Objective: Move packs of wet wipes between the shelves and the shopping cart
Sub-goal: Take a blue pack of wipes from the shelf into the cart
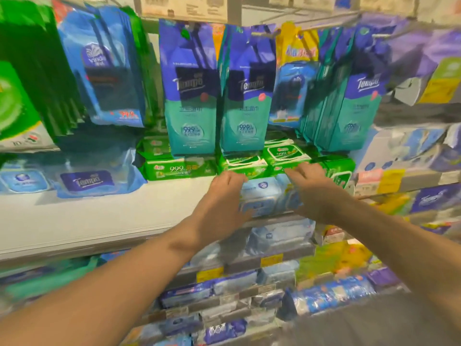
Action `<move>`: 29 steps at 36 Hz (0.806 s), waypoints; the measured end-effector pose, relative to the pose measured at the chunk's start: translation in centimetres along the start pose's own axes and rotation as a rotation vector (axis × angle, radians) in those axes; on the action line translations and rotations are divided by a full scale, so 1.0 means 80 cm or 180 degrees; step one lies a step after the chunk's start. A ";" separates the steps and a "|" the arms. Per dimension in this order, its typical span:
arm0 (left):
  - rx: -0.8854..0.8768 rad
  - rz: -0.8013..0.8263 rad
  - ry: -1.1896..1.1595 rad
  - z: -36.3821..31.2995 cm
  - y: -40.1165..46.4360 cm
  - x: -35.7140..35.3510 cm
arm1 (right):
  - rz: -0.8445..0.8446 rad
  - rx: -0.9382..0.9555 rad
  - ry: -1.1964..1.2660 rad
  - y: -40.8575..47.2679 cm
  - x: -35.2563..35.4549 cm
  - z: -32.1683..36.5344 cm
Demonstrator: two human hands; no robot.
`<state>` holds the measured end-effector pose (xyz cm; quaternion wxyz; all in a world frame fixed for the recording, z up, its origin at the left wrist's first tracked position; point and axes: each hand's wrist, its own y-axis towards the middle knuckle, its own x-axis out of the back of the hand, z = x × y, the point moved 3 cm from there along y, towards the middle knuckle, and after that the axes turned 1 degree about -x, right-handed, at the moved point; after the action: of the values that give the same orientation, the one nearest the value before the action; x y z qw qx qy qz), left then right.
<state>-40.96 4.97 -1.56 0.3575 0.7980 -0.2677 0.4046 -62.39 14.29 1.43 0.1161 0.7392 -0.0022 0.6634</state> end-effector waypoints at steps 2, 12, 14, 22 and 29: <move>0.0157 0.0137 -0.0307 -0.008 0.001 -0.004 | -0.0229 0.0087 -0.0026 0.002 -0.003 -0.006; 0.1261 -0.0514 -0.1497 0.006 -0.035 0.016 | -0.0122 0.0672 0.0482 -0.003 0.008 -0.021; 0.1599 -0.0852 -0.2079 0.014 -0.048 0.026 | -0.0121 0.0887 0.0663 -0.001 0.022 -0.011; 0.2144 -0.1369 -0.3657 0.035 -0.097 0.089 | 0.0504 0.1809 0.1739 0.021 0.110 0.104; 0.2430 -0.1195 -0.3533 0.056 -0.183 0.142 | 0.0678 0.2300 0.2299 0.040 0.135 0.252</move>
<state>-22.40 8.71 0.93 -0.0736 0.9893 -0.1074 -0.0657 -41.85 9.32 10.73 -0.2212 0.4519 0.1918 0.8427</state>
